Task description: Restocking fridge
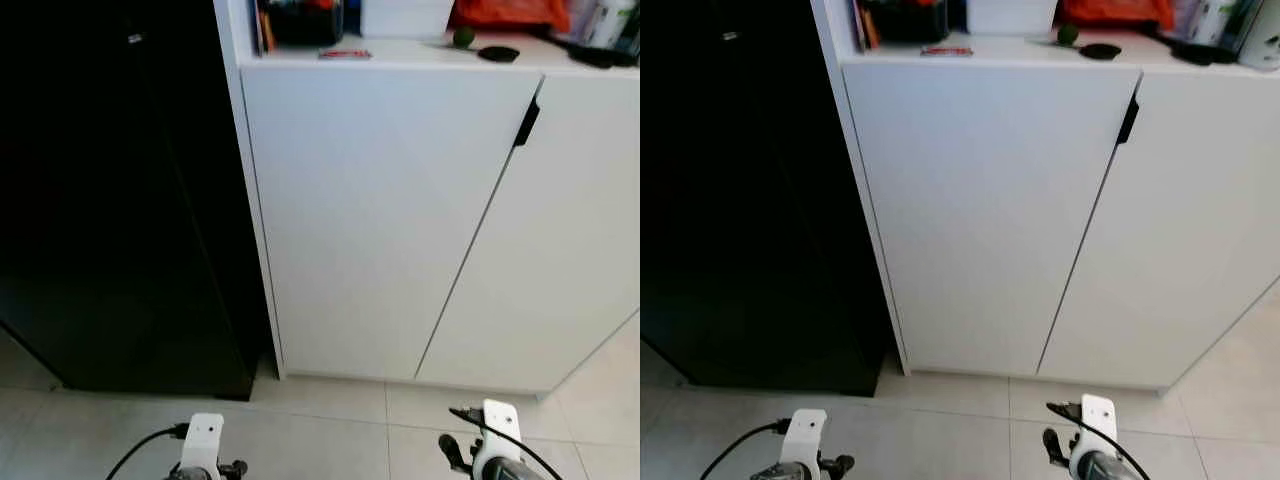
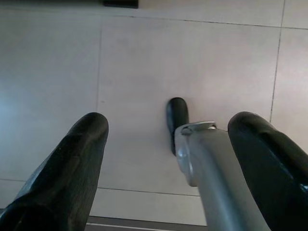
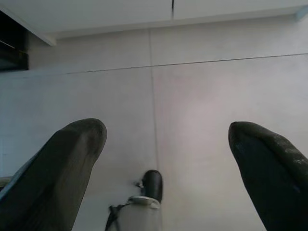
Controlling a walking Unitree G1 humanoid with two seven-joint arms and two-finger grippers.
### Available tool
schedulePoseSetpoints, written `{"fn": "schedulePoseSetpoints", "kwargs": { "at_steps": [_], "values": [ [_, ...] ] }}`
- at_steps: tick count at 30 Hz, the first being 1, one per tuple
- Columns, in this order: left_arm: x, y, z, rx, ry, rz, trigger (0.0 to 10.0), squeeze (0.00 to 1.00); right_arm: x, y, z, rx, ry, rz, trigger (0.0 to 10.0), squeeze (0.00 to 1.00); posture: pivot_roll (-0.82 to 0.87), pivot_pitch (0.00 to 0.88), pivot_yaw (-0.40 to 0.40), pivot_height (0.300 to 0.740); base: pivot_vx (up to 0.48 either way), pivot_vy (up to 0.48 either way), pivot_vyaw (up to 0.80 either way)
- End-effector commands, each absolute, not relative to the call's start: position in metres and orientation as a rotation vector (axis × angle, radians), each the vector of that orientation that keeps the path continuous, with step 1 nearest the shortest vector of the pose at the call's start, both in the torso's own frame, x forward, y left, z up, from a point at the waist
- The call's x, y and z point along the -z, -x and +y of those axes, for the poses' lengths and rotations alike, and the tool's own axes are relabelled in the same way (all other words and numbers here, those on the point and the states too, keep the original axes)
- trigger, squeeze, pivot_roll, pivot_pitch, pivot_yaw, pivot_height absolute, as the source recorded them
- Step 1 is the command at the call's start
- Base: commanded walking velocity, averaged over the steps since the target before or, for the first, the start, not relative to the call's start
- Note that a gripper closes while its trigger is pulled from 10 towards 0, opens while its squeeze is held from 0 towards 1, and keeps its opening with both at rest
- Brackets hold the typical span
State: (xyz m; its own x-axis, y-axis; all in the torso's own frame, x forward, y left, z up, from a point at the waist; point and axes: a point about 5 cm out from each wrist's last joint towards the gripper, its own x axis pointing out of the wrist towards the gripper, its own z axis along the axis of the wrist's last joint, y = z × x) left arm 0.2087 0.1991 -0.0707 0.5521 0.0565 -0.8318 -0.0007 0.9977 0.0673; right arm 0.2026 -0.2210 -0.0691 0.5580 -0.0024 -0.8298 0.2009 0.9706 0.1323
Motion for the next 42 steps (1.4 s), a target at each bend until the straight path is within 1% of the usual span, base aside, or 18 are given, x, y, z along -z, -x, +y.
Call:
{"fn": "schedulePoseSetpoints", "kwargs": {
  "at_steps": [1,5,25,42],
  "values": [
    [0.0713,-0.2075,0.2003,-0.044,-0.053,0.994,10.0,0.00,0.0676,-0.2055,-0.2213,0.136,-0.230,0.966,10.0,0.00,0.08,0.000,-0.070,0.740,0.000,0.000,0.00],
    [0.0718,-0.2068,0.2000,-0.045,-0.046,0.998,10.0,0.00,0.0678,-0.2052,-0.2213,0.141,-0.234,0.964,10.0,0.00,0.08,0.000,-0.070,0.740,0.000,0.000,0.00],
    [0.0731,-0.2043,0.2002,-0.033,-0.054,1.006,10.0,0.00,0.0691,-0.2030,-0.2206,0.140,-0.231,0.967,10.0,0.00,0.07,0.000,-0.060,0.740,0.000,0.261,0.00],
    [0.0725,-0.2054,0.2001,-0.039,-0.049,1.005,10.0,0.00,0.0683,-0.2043,-0.2212,0.142,-0.232,0.962,10.0,0.00,0.08,0.000,-0.067,0.740,0.000,0.294,0.00]
  ]
}}
